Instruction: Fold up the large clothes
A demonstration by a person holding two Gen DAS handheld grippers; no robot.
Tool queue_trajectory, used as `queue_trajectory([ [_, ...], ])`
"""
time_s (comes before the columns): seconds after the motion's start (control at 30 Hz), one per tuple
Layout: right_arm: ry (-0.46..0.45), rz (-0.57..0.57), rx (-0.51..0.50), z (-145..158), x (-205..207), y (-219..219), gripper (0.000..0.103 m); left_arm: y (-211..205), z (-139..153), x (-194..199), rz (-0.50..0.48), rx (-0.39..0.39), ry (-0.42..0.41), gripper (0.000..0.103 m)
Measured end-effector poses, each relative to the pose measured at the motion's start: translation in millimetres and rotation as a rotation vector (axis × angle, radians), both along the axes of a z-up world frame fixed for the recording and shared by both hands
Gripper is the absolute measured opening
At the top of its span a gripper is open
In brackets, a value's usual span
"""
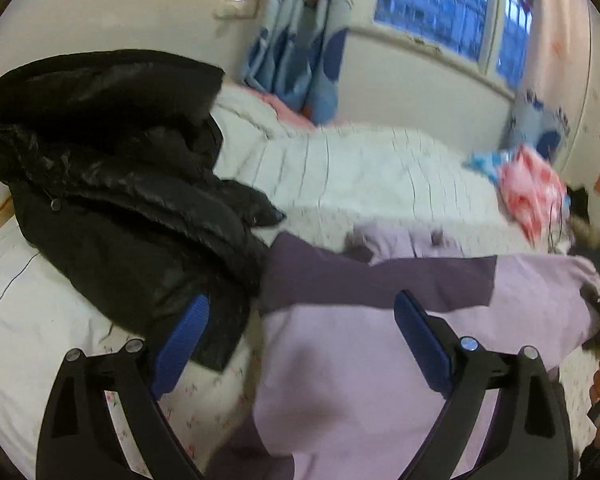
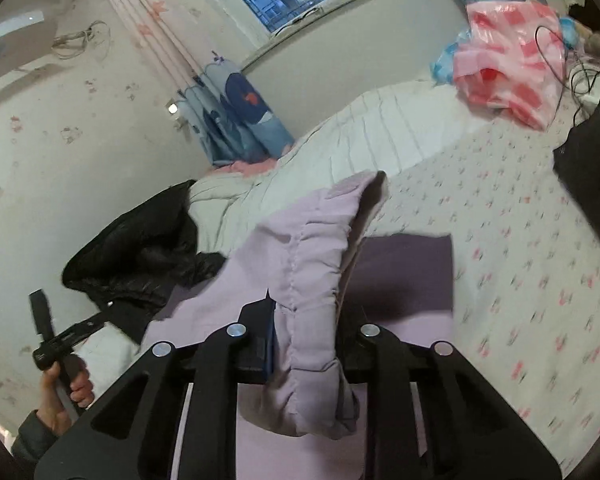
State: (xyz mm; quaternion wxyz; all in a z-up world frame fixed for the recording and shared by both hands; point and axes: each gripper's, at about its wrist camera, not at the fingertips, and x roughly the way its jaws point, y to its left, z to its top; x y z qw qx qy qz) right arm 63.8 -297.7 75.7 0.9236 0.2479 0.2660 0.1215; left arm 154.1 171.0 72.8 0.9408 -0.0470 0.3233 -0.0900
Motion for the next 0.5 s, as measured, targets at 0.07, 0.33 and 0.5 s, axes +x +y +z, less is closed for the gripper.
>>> queue_trajectory([
  [0.07, 0.078, -0.028, 0.005, -23.2, 16.5, -9.3, 0.020, -1.6, -21.6, 12.7, 0.004, -0.016, 0.052, 0.092],
  [0.33, 0.251, -0.028, 0.045, -86.0, 25.7, -22.9, 0.047, 6.8, -114.8, 45.6, 0.005, -0.126, 0.400, 0.098],
  [0.5, 0.275, -0.013, 0.042, -60.8, -25.0, -48.3, 0.078, 38.8, -73.8, -5.4, -0.031, -0.078, 0.335, 0.097],
])
